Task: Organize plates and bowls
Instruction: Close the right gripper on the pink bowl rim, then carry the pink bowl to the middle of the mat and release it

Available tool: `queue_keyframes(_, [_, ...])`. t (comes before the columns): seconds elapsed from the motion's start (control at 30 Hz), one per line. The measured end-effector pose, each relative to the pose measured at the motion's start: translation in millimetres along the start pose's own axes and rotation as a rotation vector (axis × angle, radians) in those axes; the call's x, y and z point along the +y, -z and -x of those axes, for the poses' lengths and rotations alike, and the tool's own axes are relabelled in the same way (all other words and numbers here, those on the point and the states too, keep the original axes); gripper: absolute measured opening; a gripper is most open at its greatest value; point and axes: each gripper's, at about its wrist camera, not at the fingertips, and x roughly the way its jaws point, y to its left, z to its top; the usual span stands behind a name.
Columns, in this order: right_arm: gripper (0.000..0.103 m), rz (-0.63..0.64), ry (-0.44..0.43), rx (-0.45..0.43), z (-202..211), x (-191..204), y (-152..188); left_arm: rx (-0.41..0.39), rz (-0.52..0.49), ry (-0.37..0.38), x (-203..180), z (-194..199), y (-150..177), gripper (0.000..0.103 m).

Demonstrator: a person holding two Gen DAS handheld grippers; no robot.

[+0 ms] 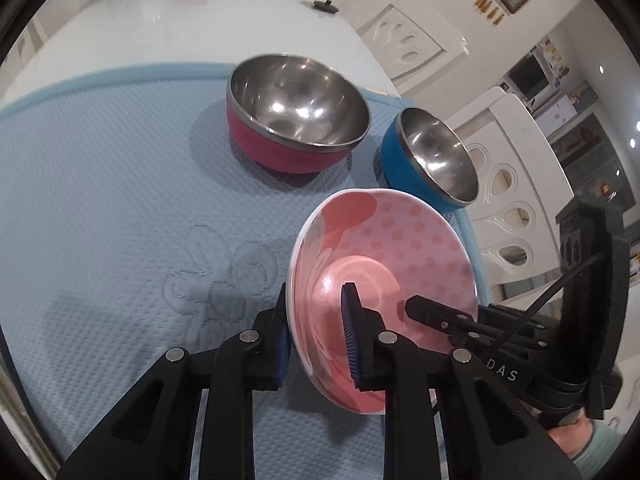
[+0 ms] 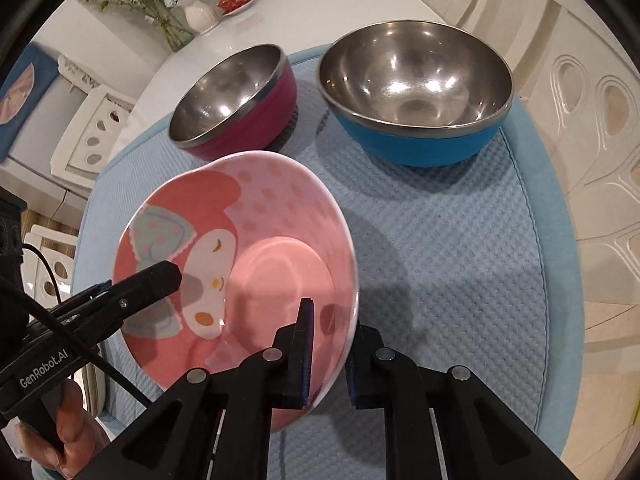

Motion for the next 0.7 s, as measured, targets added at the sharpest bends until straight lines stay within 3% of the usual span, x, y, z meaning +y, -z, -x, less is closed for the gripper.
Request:
queue_keyframes(0.1, [0.013,0.034,0.011,-0.012,10.5,12.2,1.4,-0.026,-0.011,-0.025,-2.3,17.4,3.1,0.02])
queue_keyframes(0.33, [0.013,0.064,-0.058,-0.01,34.2,51.7,8.1,-0.095,0.05,-0.091,12.3,69.6,18.6,0.02])
queue_keyframes(0.7, [0.013,0.133,-0.059,0.038,20.6,100.1,22.7,-0.052,0.139,-0.121,49.6,77.8,52.2,0.02])
